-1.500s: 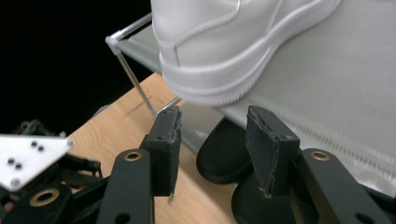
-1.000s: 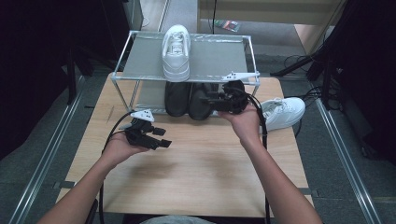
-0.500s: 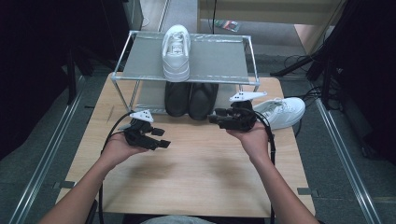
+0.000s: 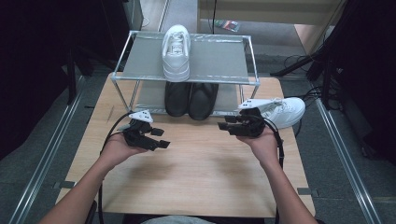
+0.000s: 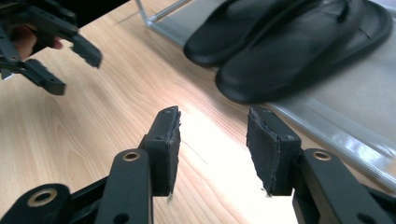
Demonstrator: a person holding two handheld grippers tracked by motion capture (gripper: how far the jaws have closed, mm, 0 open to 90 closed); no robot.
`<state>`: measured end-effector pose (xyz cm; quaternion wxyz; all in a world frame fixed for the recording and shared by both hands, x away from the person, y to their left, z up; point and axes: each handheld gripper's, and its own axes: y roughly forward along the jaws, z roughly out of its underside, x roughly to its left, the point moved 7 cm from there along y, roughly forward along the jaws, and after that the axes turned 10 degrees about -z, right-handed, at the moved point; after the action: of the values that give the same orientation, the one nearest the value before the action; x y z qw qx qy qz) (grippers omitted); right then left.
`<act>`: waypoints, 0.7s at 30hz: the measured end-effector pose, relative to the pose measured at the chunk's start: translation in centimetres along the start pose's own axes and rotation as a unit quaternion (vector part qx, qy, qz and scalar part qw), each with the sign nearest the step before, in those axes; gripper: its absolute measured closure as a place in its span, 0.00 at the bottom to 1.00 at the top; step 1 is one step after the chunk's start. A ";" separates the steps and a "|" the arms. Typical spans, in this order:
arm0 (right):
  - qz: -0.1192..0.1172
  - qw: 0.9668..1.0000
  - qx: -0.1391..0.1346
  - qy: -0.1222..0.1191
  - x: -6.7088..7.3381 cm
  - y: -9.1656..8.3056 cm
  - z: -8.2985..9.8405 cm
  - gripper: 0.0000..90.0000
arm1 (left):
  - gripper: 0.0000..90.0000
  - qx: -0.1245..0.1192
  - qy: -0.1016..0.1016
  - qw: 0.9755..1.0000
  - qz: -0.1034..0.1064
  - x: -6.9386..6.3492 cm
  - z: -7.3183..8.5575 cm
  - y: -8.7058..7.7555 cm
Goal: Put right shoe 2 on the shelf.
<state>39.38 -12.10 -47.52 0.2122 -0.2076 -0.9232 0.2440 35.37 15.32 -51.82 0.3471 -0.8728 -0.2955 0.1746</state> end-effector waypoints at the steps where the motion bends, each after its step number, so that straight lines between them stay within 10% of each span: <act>1: 0.001 1.000 0.001 0.005 -0.4 -0.2 0.1 0.62 | 0.41 0.001 0.002 1.000 -0.001 0.0 0.0 -0.1; 21: 0.082 0.995 -0.008 0.064 -7.9 -5.8 1.0 0.63 | 0.41 0.001 -0.005 1.000 -0.020 -0.2 1.6 -1.5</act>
<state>43.75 -20.89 -47.50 0.2484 -0.2997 -0.8895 0.2393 33.80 16.86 -51.92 0.3494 -0.8655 -0.3148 0.1723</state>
